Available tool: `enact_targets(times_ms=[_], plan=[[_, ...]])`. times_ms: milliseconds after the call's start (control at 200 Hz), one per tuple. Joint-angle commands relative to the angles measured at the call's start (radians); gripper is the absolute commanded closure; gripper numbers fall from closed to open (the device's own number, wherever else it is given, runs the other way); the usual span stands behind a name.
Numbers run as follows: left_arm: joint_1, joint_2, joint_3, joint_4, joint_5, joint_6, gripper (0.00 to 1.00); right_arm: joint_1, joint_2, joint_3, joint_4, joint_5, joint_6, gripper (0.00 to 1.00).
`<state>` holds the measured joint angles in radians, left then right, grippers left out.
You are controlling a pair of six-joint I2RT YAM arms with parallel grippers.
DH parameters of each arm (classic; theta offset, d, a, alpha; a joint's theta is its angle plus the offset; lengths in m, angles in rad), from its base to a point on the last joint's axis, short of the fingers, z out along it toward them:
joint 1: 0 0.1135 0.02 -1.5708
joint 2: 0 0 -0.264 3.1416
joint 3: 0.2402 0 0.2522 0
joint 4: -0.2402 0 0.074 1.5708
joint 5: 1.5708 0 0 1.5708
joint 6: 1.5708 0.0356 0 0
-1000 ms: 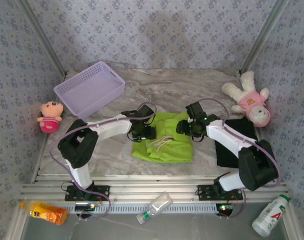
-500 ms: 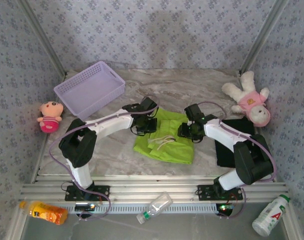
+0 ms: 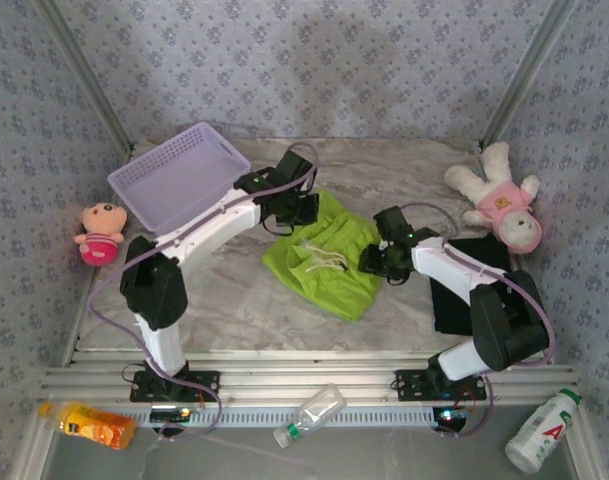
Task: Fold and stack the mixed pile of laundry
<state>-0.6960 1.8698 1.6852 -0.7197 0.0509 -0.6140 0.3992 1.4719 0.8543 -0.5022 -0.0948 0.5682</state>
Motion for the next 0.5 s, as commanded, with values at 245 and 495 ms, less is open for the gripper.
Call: enact_targets(times_ms=[245, 495], plan=[[0.043, 0.258, 0.309, -0.206, -0.013, 0.125, 0.38, 0.004, -0.075, 0.037, 0.01, -0.063, -0.026, 0.35], [-0.003, 0.074, 0.218, -0.23, -0.006, 0.121, 0.39, -0.079, -0.013, 0.16, -0.059, -0.037, -0.147, 0.37]])
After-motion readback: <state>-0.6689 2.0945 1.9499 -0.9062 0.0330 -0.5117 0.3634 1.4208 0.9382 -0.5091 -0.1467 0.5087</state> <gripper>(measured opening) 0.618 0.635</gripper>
